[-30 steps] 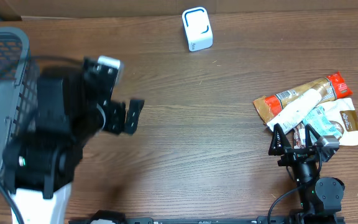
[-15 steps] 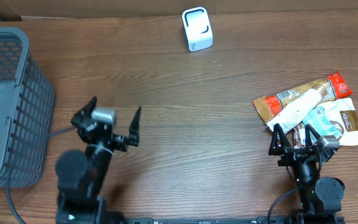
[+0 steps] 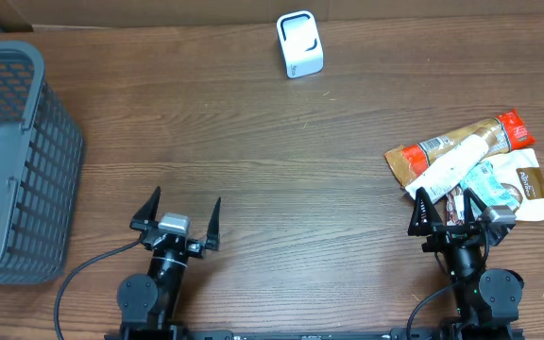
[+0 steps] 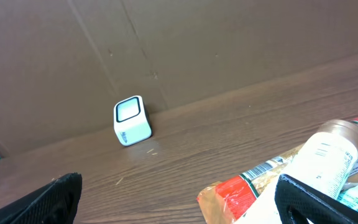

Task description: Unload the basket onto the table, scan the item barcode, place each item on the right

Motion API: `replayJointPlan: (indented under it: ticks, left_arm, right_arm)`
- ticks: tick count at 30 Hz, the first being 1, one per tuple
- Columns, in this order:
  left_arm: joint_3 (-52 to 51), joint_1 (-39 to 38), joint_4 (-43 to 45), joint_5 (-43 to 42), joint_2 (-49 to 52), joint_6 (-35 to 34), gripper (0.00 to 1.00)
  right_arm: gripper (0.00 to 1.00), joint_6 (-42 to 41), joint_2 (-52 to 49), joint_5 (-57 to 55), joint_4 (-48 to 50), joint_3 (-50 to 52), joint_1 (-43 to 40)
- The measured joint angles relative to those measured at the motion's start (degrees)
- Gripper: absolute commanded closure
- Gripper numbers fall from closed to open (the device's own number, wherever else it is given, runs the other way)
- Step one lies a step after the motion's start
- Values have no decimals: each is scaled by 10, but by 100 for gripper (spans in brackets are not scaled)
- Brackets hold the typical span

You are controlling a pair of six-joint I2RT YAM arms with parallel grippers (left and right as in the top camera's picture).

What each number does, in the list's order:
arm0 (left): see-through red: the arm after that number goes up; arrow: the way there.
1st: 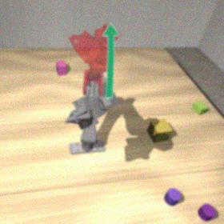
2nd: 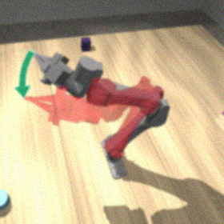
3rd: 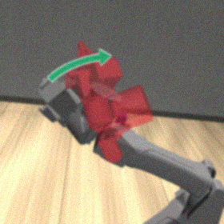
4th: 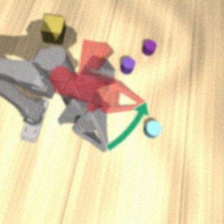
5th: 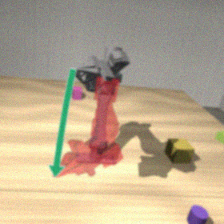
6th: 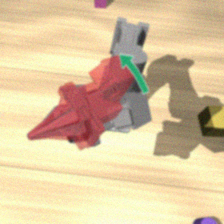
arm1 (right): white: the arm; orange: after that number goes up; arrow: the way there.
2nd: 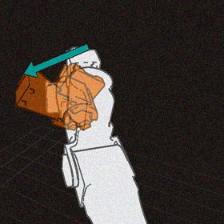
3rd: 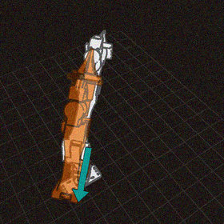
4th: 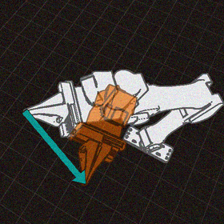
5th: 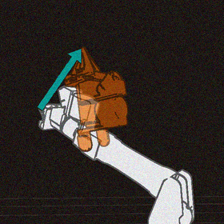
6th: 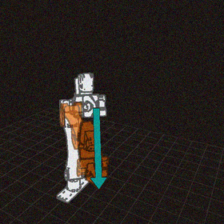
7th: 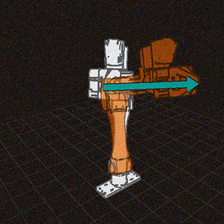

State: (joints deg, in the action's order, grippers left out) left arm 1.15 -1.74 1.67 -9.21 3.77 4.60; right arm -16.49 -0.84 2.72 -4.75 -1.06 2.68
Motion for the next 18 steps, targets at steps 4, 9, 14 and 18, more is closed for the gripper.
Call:
replayJointPlan:
  ticks: [4,9,14,18]
  left_arm:
    - [-5,0,-50,0,-26,0,1]
    - [-6,0,-51,0,-28,0,0]
    - [-6,0,-51,0,-28,0,0]
    - [-6,0,-51,0,-28,0,0]
  right_arm:
    - [0,0,0,0,0,0,0]
    - [0,0,0,0,0,0,0]
    - [0,0,0,0,0,0,0]
    - [0,0,0,0,0,0,0]
